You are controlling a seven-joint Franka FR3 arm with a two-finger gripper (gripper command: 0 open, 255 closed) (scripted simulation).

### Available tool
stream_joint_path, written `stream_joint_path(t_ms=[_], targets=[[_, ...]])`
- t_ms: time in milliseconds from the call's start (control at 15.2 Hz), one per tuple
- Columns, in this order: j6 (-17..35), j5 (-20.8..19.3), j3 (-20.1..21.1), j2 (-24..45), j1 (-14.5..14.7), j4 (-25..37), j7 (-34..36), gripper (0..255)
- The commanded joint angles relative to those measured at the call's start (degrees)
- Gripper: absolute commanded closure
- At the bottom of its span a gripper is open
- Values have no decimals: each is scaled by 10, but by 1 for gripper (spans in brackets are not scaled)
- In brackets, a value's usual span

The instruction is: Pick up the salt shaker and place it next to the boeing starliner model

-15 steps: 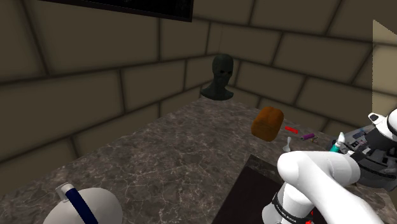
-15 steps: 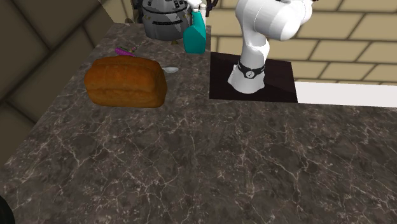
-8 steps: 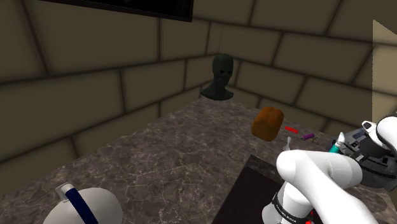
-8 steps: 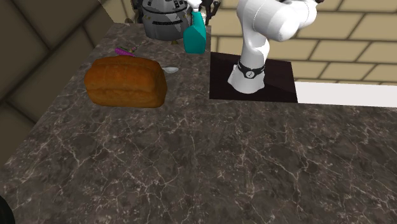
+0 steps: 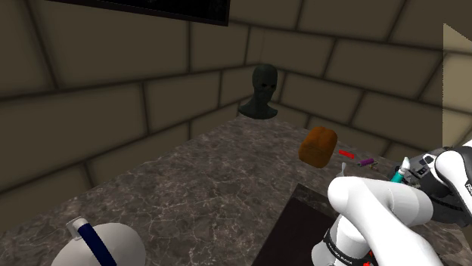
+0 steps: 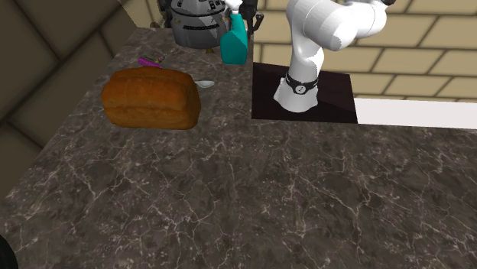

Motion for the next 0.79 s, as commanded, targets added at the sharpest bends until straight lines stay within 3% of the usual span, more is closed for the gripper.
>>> stream_joint_path(t_ms=[0,462,528,726], targets=[[10,-21,-25,0,-13,-10,-7,255],[10,-21,-25,0,-13,-10,-7,255],[10,-21,-25,0,-13,-10,-7,0],[10,-22,-25,0,-12,-10,-7,0]])
